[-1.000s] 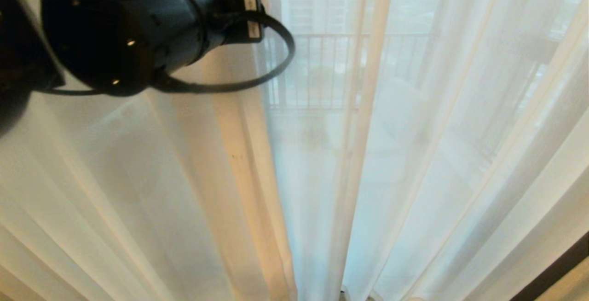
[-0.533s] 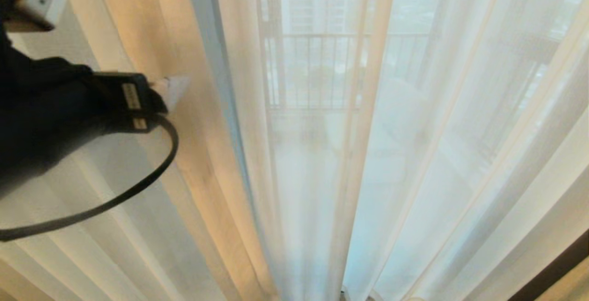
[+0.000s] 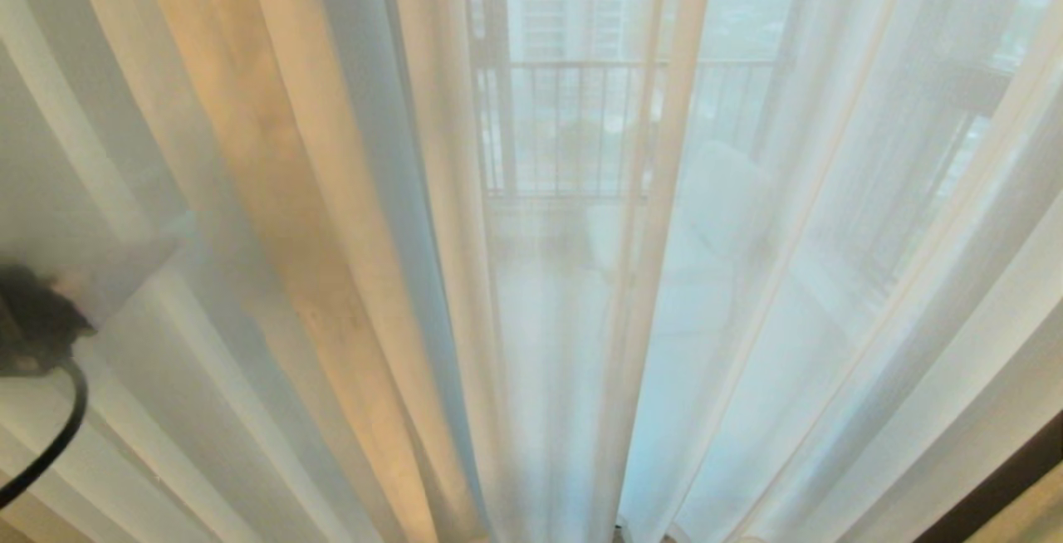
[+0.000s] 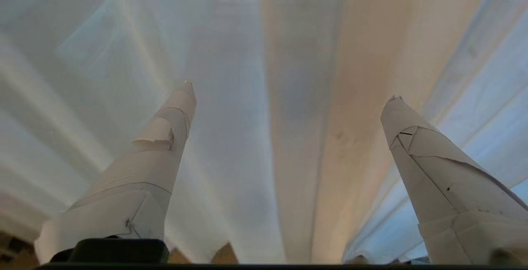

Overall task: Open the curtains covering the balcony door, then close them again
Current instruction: Close the inner curtains on both sides

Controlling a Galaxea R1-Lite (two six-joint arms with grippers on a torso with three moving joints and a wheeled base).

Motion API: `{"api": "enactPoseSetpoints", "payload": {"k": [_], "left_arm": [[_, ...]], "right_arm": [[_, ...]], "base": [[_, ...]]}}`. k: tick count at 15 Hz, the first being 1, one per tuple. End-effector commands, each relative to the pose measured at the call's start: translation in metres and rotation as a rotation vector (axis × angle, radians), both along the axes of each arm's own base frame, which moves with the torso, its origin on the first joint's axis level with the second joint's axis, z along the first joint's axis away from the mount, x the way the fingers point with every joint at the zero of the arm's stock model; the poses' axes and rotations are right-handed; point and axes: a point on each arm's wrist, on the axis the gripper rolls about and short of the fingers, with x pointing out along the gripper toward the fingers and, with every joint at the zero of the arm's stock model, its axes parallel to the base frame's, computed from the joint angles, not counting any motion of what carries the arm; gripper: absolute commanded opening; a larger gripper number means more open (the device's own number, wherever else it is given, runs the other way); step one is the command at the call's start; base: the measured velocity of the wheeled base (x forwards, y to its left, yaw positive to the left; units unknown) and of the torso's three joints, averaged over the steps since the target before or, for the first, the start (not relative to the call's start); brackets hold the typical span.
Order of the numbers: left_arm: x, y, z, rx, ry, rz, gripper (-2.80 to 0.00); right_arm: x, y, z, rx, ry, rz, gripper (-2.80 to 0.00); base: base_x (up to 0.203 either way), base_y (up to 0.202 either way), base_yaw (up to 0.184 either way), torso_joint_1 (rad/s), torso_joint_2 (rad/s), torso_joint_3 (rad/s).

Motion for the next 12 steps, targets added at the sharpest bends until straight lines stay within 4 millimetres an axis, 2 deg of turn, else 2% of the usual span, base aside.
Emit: {"api": "enactPoseSetpoints", "payload": {"k": [1,4,7,8,12], "left_arm": [[-0.026,0.02,-0.008,-0.028,-0.035,0.039,0.0],[-0.044,0.029,-0.026,-0.037,-0.024,0.044,0.0],[-0.051,0.031,-0.033,-0.039,-0.027,0.08,0.0],[-0.053,0.032,-0.036,-0.04,-0.026,0.081,-2.8],[-0.062,0.033,-0.044,-0.047,-0.036,0.058,-2.8]], "right_arm": [[0.0,0.0,0.0,-0.001,0.002,0.001,-2.8],[0.0,0.0,0.0,-0.001,0.001,0.001,-2.8],[0.0,0.0,0.0,-0.001,0.001,0.001,-2.8],[0.0,0.0,0.0,-0.001,0.001,0.001,-2.8],[0.0,0.0,0.0,-0.001,0.001,0.001,-2.8]], "base": [[0.0,0.0,0.0,0.0,0.0,0.0],[0.0,0.0,0.0,0.0,0.0,0.0],[0.0,0.0,0.0,0.0,0.0,0.0],[0.0,0.0,0.0,0.0,0.0,0.0],[0.0,0.0,0.0,0.0,0.0,0.0]]}}
